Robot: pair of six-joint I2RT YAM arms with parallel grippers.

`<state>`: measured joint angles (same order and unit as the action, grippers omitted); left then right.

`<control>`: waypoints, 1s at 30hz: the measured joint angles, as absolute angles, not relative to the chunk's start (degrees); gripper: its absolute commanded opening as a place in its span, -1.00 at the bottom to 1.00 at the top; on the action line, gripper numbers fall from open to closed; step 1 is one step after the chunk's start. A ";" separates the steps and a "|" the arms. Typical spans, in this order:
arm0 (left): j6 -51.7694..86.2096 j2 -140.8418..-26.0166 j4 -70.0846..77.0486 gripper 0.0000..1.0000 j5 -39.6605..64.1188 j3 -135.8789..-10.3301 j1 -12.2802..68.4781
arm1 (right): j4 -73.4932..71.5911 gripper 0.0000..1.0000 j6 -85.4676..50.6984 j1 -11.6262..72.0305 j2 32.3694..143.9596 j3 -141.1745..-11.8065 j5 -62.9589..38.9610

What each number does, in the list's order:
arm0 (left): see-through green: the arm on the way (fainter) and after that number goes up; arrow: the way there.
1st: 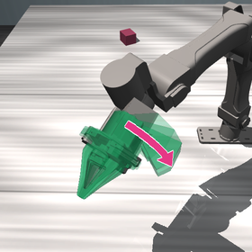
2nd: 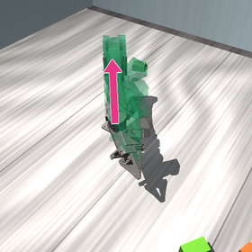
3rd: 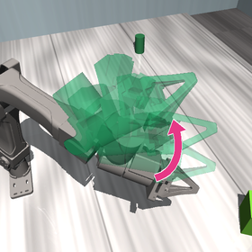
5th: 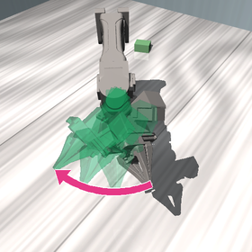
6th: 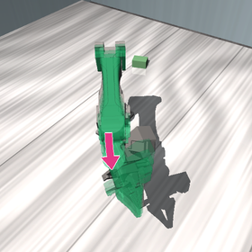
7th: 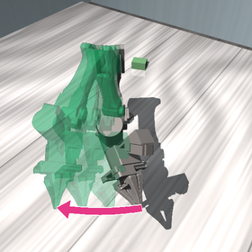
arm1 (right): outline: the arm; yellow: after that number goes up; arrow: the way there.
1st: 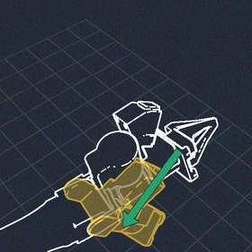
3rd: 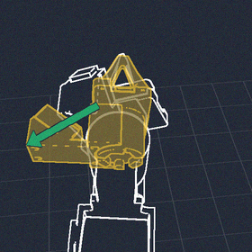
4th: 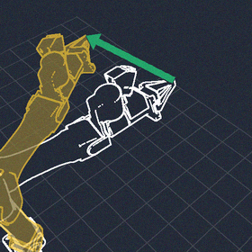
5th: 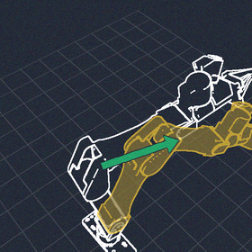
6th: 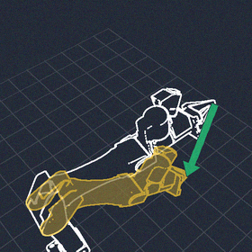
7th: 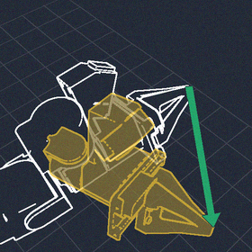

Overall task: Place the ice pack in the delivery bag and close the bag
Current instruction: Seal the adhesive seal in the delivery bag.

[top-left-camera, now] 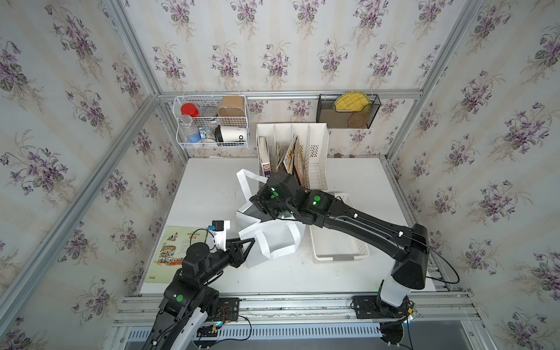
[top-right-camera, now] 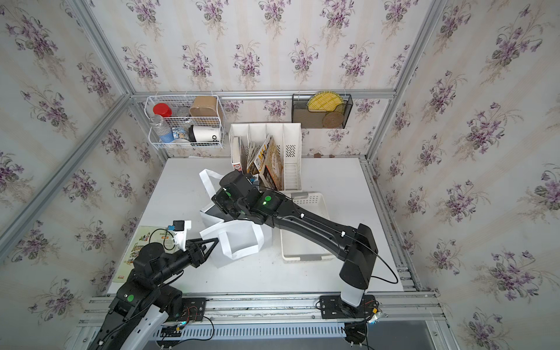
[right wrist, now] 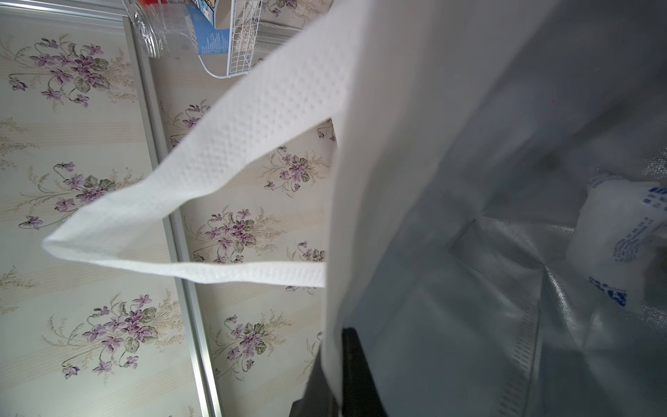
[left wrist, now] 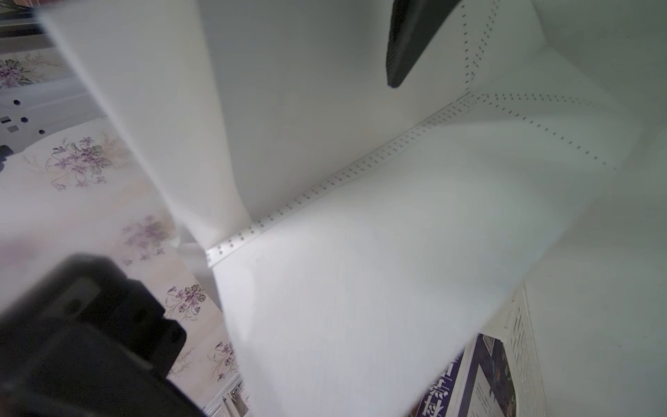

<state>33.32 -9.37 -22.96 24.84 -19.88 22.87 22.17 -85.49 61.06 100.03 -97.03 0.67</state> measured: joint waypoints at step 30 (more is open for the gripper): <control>40.18 -17.28 -14.11 -0.90 22.33 -21.61 22.87 | 23.92 -1.00 -84.49 63.64 98.45 -96.40 -0.23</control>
<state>40.18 -17.28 -14.11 22.33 -21.61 22.87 23.92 -84.49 63.64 98.45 -96.40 -0.23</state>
